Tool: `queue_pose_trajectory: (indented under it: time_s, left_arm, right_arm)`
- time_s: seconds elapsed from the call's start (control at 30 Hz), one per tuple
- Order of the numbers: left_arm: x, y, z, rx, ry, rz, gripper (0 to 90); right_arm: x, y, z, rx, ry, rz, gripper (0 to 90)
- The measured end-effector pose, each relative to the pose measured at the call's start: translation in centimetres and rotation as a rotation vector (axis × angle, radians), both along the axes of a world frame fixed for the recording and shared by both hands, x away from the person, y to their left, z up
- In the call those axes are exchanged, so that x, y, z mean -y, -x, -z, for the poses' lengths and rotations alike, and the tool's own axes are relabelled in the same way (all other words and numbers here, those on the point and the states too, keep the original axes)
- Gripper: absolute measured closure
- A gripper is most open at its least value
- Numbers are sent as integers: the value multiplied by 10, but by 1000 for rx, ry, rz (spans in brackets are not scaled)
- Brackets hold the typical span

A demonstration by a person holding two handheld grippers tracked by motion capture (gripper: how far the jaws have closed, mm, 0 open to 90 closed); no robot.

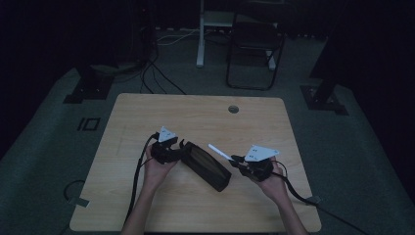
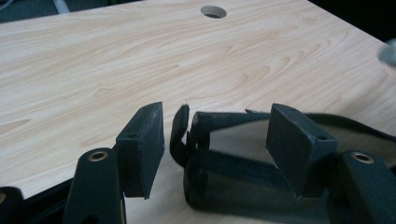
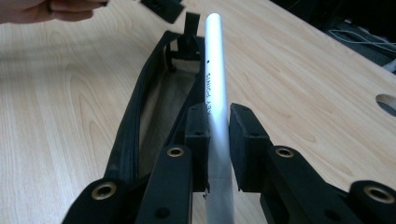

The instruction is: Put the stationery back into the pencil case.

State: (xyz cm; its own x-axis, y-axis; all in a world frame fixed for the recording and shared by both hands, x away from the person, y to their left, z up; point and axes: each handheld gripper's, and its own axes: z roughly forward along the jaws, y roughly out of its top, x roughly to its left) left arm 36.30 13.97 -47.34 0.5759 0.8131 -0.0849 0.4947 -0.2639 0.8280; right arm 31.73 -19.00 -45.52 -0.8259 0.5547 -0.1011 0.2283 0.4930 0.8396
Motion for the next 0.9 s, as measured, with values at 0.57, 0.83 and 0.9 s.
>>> queue_pose_trajectory:
  time_s: [0.57,0.83,0.9]
  left_arm:
    - [26,69,27,-45,-84,245,532]
    - [66,82,47,-73,-130,421,610]
    - [73,81,51,-81,-136,440,610]
  right_arm:
    - [-6,-3,-20,11,-23,34,784]
    - [-8,-6,-25,17,-31,41,784]
    - [-8,-7,-26,17,-34,42,784]
